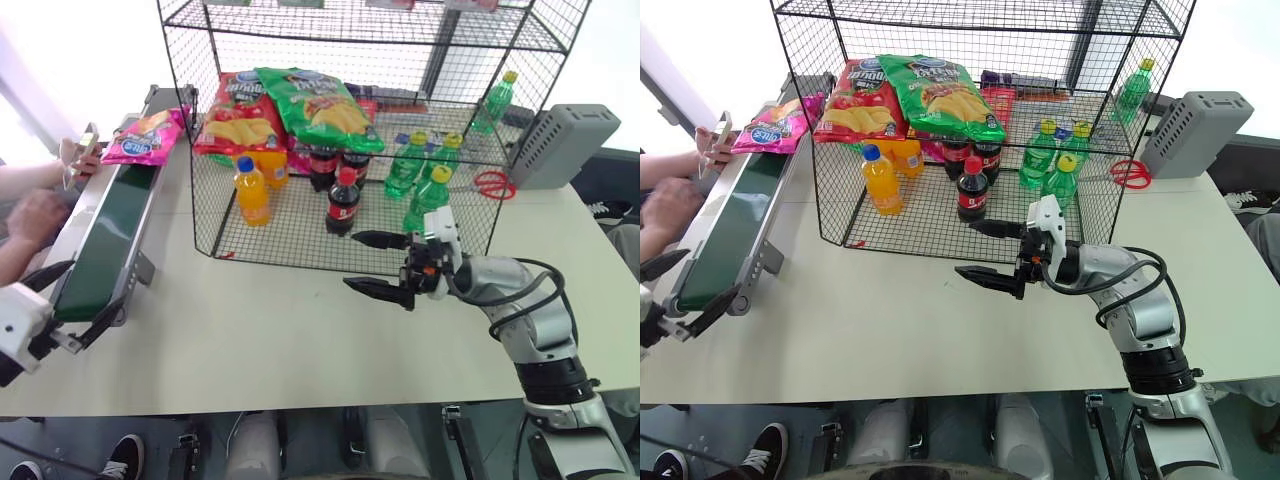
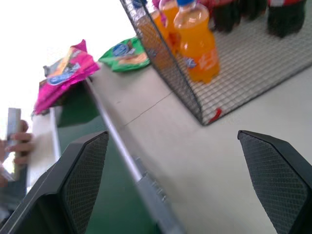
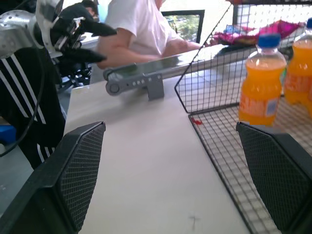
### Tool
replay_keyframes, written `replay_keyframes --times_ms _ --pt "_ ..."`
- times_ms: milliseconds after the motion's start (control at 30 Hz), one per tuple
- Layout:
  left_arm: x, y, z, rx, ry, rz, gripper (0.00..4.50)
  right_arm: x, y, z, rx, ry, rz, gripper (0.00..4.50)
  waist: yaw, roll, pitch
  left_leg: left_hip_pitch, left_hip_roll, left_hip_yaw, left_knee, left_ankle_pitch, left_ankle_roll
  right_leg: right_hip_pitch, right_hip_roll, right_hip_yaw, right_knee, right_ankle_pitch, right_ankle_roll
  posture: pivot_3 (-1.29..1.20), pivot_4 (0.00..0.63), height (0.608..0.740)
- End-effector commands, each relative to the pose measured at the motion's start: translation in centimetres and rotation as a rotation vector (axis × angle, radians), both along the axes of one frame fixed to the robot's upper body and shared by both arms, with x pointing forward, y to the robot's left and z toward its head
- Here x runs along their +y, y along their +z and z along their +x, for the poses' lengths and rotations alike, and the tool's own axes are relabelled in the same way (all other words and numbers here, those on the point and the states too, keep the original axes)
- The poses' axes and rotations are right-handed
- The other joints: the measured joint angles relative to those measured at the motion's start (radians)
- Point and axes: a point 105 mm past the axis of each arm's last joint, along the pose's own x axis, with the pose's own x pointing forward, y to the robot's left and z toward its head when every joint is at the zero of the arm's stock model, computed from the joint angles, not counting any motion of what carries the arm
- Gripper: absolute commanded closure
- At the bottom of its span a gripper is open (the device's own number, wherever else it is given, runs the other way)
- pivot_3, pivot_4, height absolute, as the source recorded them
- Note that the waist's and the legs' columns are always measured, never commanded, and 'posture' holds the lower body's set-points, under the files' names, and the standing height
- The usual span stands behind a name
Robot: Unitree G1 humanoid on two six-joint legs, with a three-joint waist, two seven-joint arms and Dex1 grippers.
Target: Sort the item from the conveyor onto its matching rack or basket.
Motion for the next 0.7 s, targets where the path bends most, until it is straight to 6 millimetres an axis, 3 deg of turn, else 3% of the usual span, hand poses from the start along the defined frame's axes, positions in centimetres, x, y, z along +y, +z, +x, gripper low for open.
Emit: replay_keyframes --times_ms 33,367,533,700 --pt "2.1 1.6 -1.7 -0.064 0.06 0.291 0.0 0.9 0.6 0.3 -0.029 0.042 0.018 0.02 -0.002 -0.001 -0.001 0.0 0.0 0.0 0.0 0.0 0.0 0.0 0.0 0.0 0.0 0.0 0.0 0.0 0.15 0.74" --pt "5.1 0.3 -4.4 -0.018 0.101 0.675 0.0 2.9 0.4 -0.5 -0.081 0.142 0.011 0.02 -0.002 -0.001 -0.001 0.0 0.001 0.001 0.0 0.0 0.0 -0.001 0.0 0.0 0.0 0.0 0.0 0.0 0.15 0.74" --pt "6.5 -0.9 -5.2 0.013 0.135 0.708 0.0 3.0 -0.3 -0.2 -0.078 0.126 0.01 0.02 -0.004 -0.001 -0.001 0.0 0.001 0.002 -0.001 0.0 0.0 -0.002 0.0 0.0 0.0 0.0 0.0 0.0 0.15 0.74" --pt "6.9 -1.3 -4.8 0.003 0.132 0.749 0.0 3.6 -1.9 -0.8 -0.069 0.124 -0.021 0.02 -0.003 -0.003 -0.002 0.0 0.001 0.002 -0.001 0.0 0.0 -0.001 -0.001 -0.001 0.0 0.0 0.0 0.0 0.15 0.74"
